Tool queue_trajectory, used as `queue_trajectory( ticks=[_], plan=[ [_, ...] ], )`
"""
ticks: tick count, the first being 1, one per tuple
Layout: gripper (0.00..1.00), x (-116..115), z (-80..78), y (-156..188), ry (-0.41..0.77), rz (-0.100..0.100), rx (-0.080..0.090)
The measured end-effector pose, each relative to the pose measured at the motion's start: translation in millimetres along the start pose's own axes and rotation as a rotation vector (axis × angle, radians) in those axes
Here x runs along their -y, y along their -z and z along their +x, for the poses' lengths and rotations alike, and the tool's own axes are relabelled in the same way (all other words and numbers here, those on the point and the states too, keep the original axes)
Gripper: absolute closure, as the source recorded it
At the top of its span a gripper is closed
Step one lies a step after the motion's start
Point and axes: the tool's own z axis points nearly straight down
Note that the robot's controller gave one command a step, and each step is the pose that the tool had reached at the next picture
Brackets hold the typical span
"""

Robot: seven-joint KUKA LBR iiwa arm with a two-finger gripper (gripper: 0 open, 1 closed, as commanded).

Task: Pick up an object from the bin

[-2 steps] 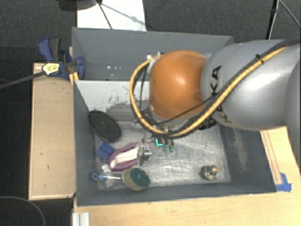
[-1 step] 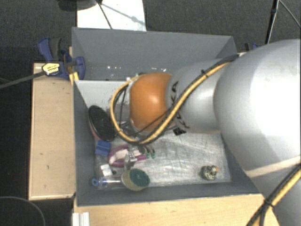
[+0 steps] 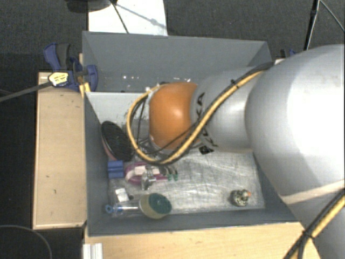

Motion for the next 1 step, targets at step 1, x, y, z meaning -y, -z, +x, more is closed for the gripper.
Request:
queue_trajectory(
  ticks=[1],
  plan=[
    [1.00, -23.1, 19.4, 143.6, 0.011, -0.003, 0.007]
  ],
)
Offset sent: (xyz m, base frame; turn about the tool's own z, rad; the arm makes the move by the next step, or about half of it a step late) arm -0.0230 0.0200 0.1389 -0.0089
